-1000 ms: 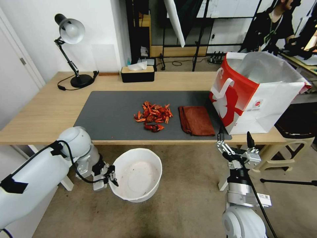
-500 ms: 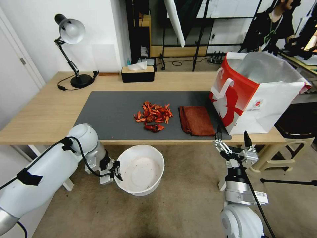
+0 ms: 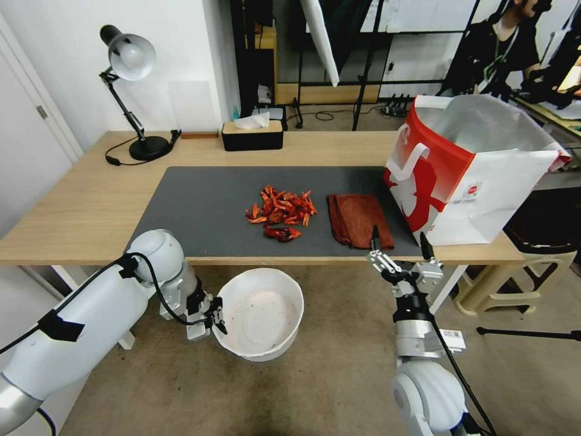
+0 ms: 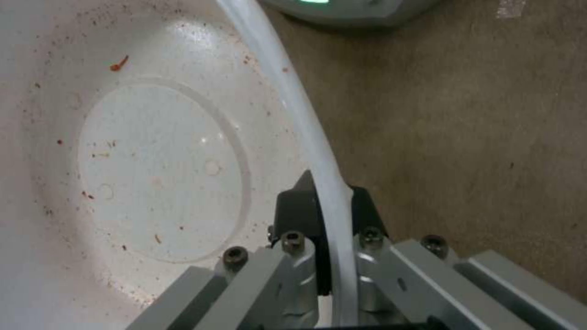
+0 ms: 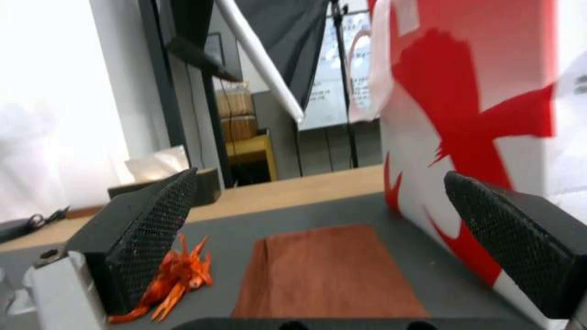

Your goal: Sweep shrimp from table into container with towel, then put container into takeout bag.

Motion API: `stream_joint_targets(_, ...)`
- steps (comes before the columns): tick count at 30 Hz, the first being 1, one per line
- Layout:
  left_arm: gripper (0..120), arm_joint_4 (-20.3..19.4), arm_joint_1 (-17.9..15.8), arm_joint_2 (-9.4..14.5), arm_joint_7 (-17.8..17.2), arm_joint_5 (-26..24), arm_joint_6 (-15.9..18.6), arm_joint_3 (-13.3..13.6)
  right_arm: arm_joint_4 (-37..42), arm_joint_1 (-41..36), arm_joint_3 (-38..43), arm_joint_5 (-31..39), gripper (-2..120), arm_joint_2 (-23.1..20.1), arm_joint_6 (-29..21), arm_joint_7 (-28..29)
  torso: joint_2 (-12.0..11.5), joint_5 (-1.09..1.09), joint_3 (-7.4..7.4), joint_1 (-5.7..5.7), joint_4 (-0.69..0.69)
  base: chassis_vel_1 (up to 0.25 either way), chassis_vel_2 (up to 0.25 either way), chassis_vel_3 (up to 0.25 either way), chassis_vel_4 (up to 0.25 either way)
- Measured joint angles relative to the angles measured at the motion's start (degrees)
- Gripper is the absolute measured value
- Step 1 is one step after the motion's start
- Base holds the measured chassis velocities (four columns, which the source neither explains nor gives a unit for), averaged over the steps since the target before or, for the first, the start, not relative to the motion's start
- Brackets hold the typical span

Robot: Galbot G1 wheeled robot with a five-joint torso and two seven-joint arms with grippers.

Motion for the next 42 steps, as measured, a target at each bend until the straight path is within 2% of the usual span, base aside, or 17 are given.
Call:
stream_joint_targets(17, 0, -0.7, 0.4, 0.2, 0.0, 0.1, 0.0, 0.2, -3.2, 7.2, -2.1, 5.9, 100, -5.2, -4.8, 3.7, 0.0, 0.01, 0.00, 0.00, 0.00, 0.000, 0.000, 0.000, 0.000)
stream_joint_targets(26, 0, -0.8, 1.3, -0.2, 0.0, 0.6, 0.0, 0.1, -2.6, 13.9, -4.4, 10.0, 100, -7.6, -11.6, 8.4, 0.0, 0.00, -0.01, 0.00, 0.00, 0.000, 0.000, 0.000, 0.000)
stream_joint_targets(33, 0, -0.8, 1.7, -0.6, 0.0, 0.7, 0.0, -0.1, -3.7, 18.8, -7.2, 12.2, 100, -9.0, -18.9, 11.7, 0.0, 0.00, 0.00, 0.00, 0.00, 0.000, 0.000, 0.000, 0.000)
stream_joint_targets(42, 0, -0.2, 1.7, -1.3, 0.0, 0.8, 0.0, -0.1, -6.4, 23.1, -9.2, 15.2, 100, -10.2, -23.1, 13.8, 0.0, 0.00, 0.00, 0.00, 0.00, 0.000, 0.000, 0.000, 0.000)
